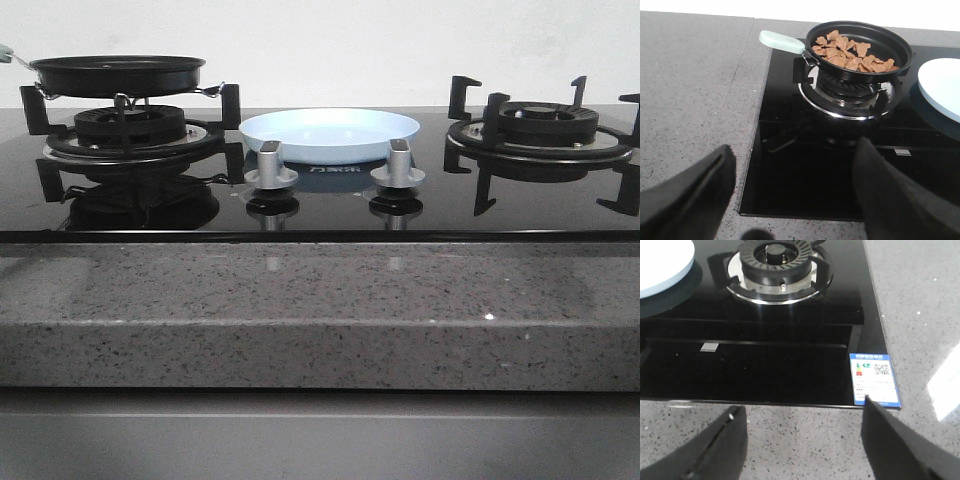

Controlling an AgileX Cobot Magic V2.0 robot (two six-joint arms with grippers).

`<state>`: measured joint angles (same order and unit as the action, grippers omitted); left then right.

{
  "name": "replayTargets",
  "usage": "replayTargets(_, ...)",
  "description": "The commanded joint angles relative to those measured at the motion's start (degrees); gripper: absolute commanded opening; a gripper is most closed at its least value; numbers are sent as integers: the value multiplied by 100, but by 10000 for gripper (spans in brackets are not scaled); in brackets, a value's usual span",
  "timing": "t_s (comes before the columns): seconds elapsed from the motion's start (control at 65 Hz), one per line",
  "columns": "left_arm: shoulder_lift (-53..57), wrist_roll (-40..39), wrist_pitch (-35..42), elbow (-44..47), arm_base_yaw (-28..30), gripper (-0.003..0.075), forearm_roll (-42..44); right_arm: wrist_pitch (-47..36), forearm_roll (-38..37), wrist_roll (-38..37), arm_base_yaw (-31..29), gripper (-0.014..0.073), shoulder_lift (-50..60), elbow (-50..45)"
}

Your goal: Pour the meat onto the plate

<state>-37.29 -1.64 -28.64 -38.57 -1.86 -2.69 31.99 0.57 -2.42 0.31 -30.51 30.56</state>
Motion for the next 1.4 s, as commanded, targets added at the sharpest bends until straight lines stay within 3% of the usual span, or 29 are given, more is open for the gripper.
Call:
replayTargets(0.0, -46, 9, 391, -218, -86, 512, -65, -239, -57, 47, -23, 518, -137, 288)
replayTargets(0.123, -69, 314, 121, -271, -414, 512, -65, 206, 108, 117, 64, 518, -466, 746)
replayTargets(0.308, -103, 797, -5, -280, -1269, 512, -27, 715, 287, 550, 690, 518, -1282, 1604)
replayTargets(0.492, -103, 819, -5, -280, -1822, 512, 67, 1225, 292, 550, 1175, 518, -2431, 2756)
replayTargets(0.908, -103, 819, 4, -280, -1857, 512, 54, 1534, 952, 550, 1466, 518, -5027, 5211)
replayTargets(1.385, -103, 819, 4, -280, -1857, 512, 54, 2326, 998, 762, 1574, 517, -7462, 7735)
